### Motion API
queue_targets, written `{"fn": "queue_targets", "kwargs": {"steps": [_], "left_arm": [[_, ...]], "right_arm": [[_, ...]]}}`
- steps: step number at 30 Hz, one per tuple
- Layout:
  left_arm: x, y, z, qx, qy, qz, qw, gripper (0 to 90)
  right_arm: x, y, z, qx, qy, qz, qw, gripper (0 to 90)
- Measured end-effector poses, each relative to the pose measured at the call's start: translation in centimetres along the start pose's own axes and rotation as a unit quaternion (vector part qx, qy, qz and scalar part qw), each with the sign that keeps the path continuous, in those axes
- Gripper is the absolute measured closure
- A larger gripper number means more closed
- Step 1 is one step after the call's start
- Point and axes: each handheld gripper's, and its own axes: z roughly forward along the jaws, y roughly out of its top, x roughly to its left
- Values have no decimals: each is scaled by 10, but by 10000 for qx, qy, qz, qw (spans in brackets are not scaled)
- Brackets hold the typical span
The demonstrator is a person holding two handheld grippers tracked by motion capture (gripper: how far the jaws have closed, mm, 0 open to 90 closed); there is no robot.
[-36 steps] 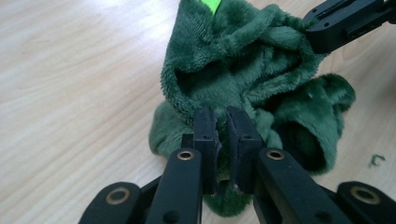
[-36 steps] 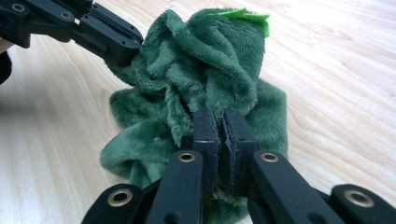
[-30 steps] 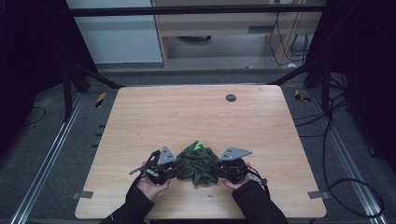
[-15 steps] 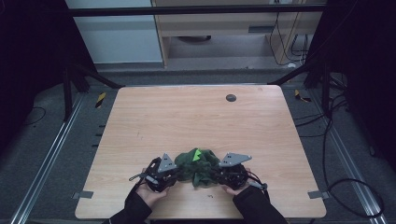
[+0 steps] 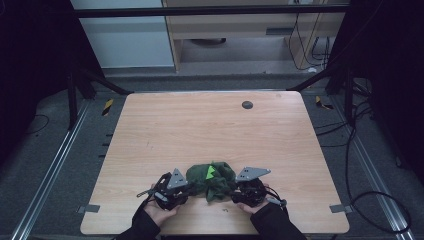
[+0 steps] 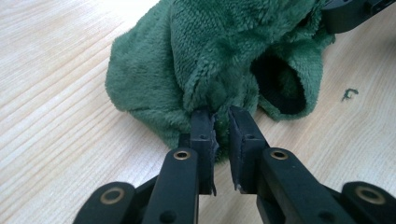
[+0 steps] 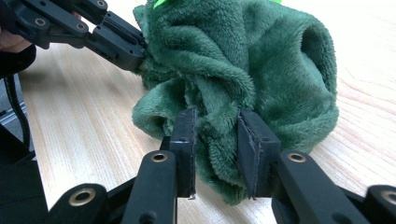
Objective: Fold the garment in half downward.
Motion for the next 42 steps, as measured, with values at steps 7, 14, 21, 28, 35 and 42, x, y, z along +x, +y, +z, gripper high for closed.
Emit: {"fn": "queue_targets", "kwargs": {"steps": [7,14,21,28,35,42], "left_arm": [[1,-3,-3,8,-38,-125,9999,782],[7,-5,-14,-22,46,-255,9997,776],[23,-6,-25,-135,244,-513,9983,807],[44,13,-30,-314,503,-744,9955,837],[56,42,-11,-285,612,-795,9946,898],[56,50,11,-226,421,-899,9948,900]], "right_arm": [[1,2,-5,-73,-6,54,10000,677],[-1,5,-14,-218,-19,129,9997,694],[-6,13,-21,-361,-163,144,9991,777],[-15,25,-22,-513,-366,221,9978,837],[-34,48,-7,-648,-573,465,9952,899],[-46,52,17,-416,-614,567,9956,900]]}}
